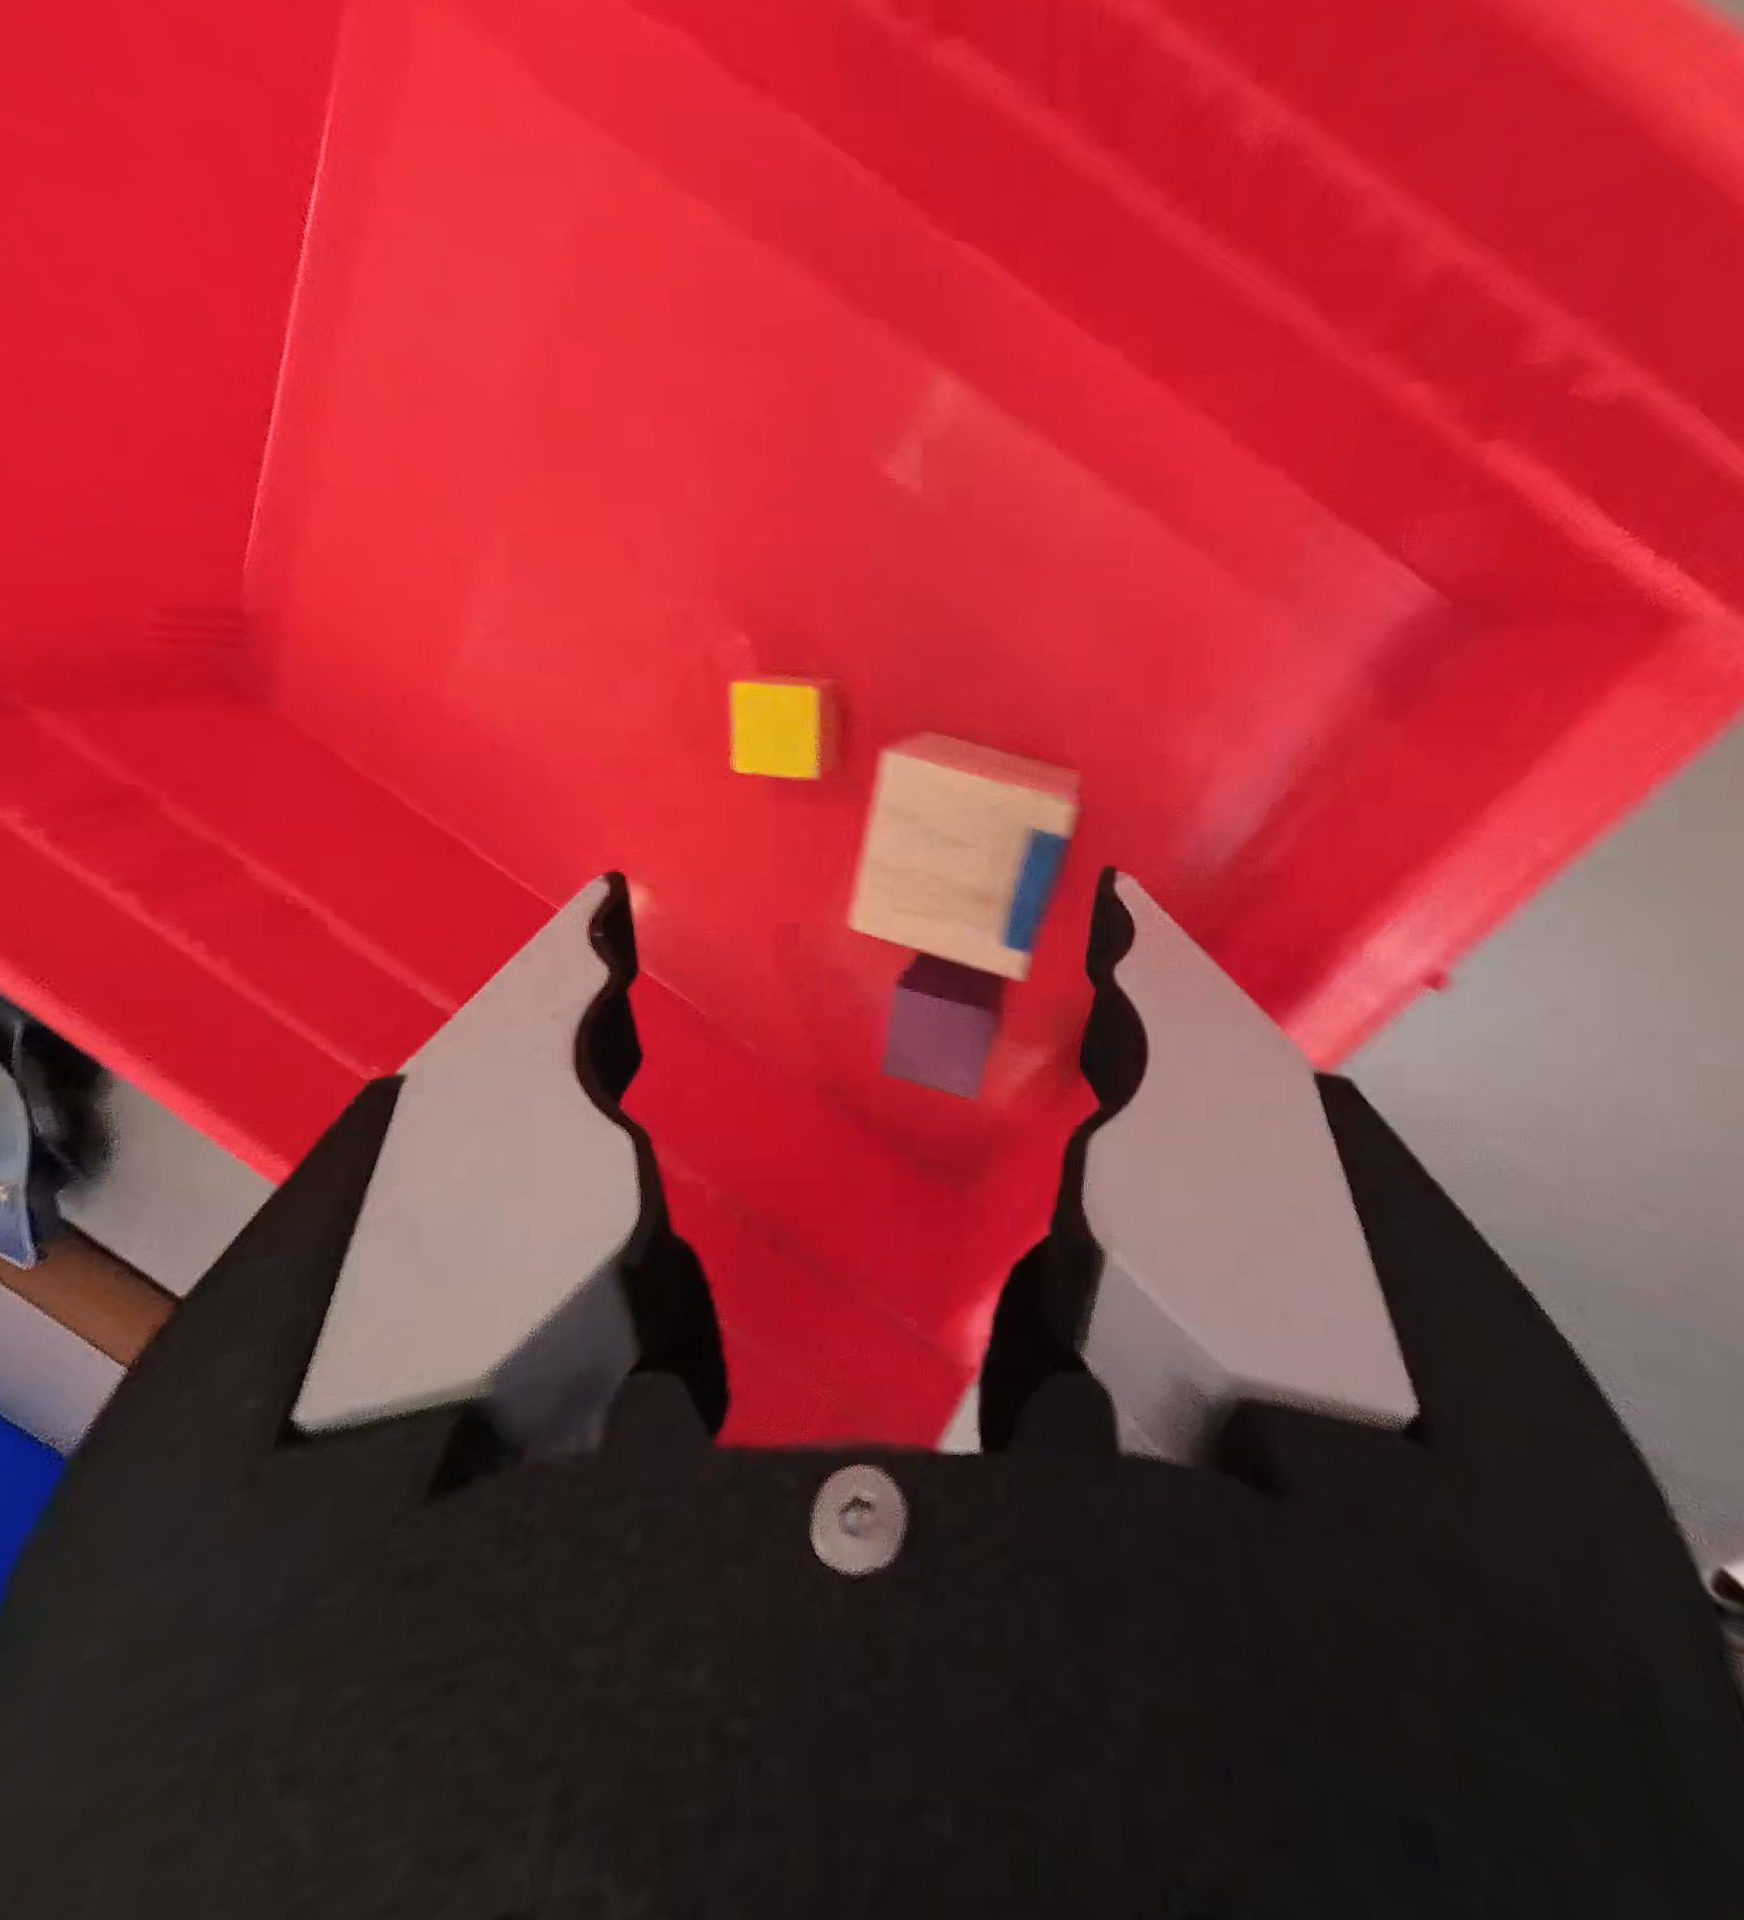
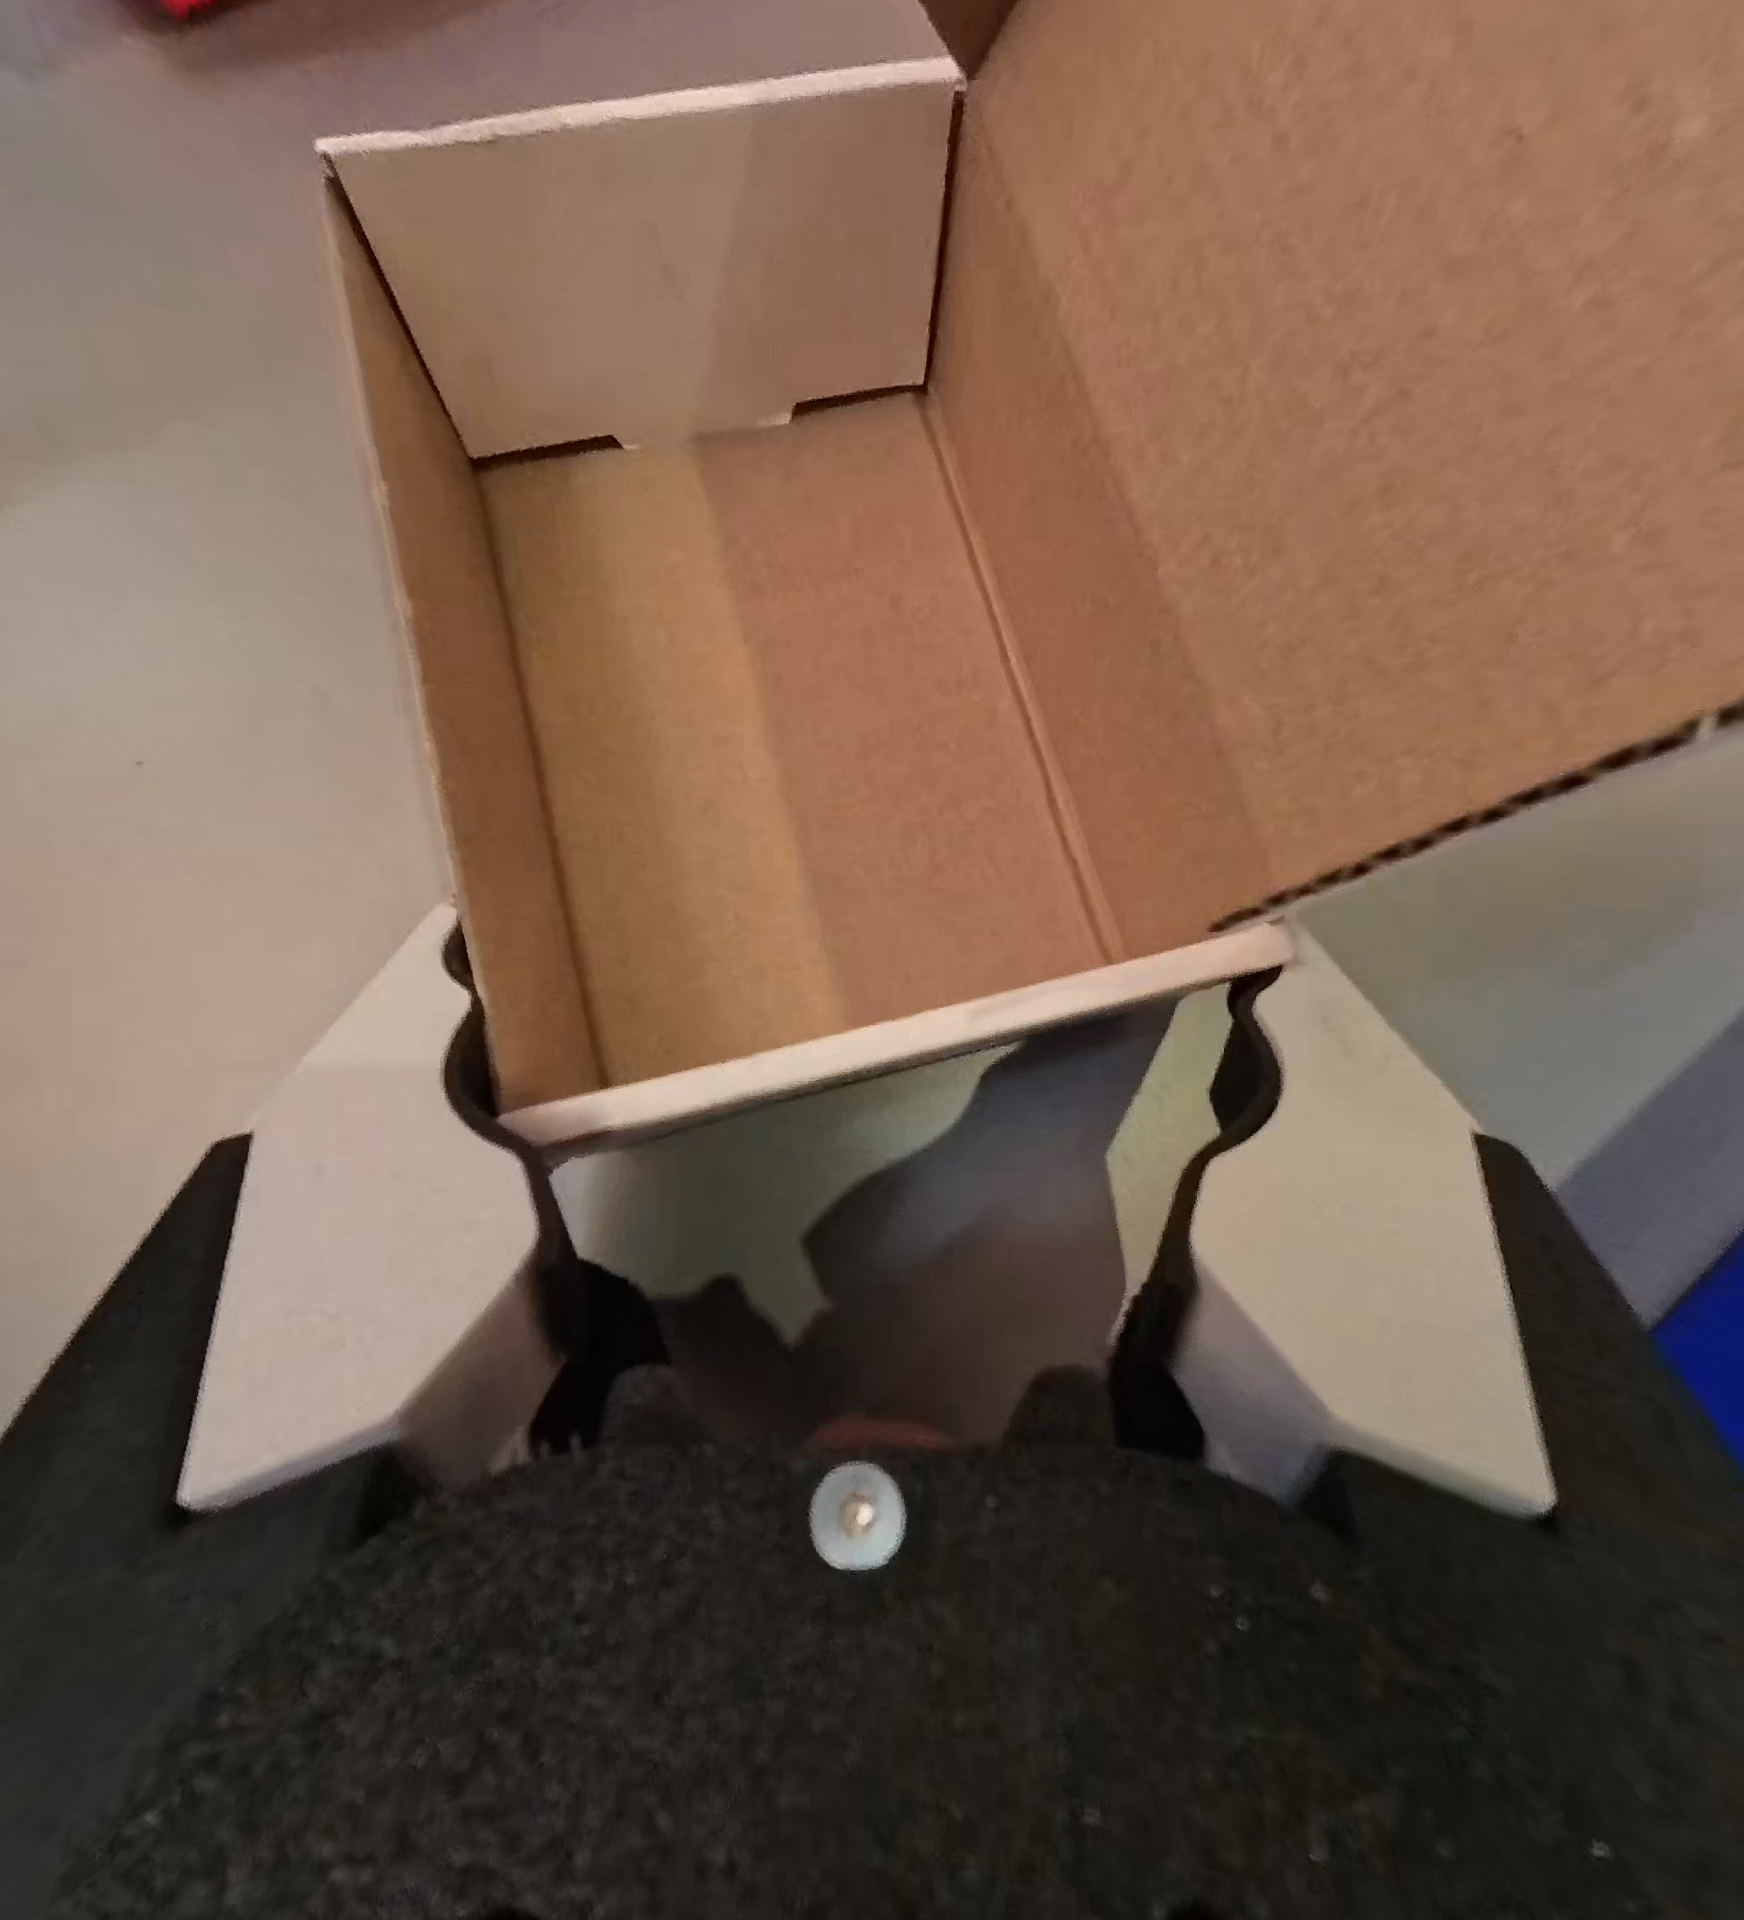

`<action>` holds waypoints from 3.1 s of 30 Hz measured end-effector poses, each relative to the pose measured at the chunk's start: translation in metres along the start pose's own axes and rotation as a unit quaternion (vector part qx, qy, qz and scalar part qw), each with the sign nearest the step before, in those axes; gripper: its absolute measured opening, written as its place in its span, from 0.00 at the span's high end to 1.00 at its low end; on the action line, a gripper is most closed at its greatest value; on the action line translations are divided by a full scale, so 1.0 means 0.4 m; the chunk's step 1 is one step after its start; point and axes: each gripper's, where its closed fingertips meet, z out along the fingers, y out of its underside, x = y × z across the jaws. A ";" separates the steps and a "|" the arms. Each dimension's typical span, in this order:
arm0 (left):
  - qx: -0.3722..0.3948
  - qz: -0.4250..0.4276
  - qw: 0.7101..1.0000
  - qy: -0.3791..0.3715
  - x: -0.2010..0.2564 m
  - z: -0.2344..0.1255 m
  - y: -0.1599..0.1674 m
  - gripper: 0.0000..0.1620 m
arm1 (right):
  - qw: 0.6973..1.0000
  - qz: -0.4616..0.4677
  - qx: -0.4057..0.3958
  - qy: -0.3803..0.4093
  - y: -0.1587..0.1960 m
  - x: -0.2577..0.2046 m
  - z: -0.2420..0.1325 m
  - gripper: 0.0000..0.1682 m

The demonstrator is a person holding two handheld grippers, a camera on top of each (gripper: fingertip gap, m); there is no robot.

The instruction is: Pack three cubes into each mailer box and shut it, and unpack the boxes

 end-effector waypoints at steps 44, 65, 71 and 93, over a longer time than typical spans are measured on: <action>0.060 0.226 0.966 0.111 0.492 0.042 -0.573 0.63 | 1.000 0.000 0.009 -0.002 -0.004 -0.001 0.001 0.18; 0.262 0.129 0.948 0.128 0.396 -0.225 -0.489 0.61 | 1.000 0.001 0.013 -0.006 -0.006 0.000 0.003 0.18; 0.083 -0.005 0.996 0.032 0.033 -0.073 -0.157 0.66 | 1.000 0.000 0.011 -0.004 -0.007 0.000 0.003 0.18; 0.264 0.081 0.959 0.056 0.184 -0.262 -0.360 0.88 | 1.000 0.004 0.018 -0.007 -0.009 -0.001 0.003 0.18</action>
